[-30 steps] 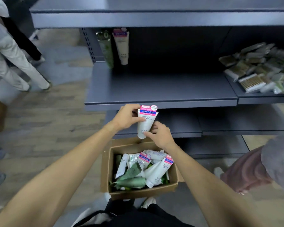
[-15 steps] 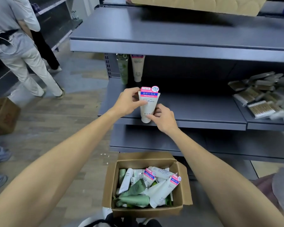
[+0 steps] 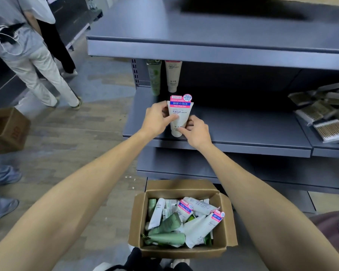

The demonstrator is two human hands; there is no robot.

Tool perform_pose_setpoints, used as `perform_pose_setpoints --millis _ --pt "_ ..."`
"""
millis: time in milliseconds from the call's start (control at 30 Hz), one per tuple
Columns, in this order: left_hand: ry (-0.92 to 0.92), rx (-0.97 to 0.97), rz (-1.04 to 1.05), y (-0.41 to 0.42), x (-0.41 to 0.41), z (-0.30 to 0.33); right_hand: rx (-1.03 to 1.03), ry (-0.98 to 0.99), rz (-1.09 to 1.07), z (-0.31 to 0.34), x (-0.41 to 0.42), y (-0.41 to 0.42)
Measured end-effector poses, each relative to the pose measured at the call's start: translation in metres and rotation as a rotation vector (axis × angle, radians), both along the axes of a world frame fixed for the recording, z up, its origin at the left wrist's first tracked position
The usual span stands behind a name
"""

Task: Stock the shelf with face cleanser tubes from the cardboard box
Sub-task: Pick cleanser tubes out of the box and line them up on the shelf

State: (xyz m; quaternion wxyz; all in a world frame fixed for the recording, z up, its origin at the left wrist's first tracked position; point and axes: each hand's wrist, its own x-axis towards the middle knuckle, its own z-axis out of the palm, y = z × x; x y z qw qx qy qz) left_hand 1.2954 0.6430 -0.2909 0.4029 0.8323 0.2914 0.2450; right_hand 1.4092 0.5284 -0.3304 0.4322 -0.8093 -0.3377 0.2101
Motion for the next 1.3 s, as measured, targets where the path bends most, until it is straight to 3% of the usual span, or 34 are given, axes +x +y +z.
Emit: perform_pose_setpoints --millis 500,833,1133,1300 --pt "0.021 -0.052 0.104 0.058 0.038 -0.031 -0.052 -0.090 -0.033 -0.002 0.028 0.061" --pt "0.195 0.192 0.166 0.106 0.079 -0.040 -0.140 -0.242 -0.002 -0.007 0.065 0.114" --pt "0.145 0.094 0.203 0.136 0.107 -0.040 -0.100 -0.208 -0.022 -0.008 0.091 0.148" --pt "0.092 0.136 0.210 0.148 0.122 -0.041 -0.076 -0.216 -0.028 -0.009 0.104 0.163"
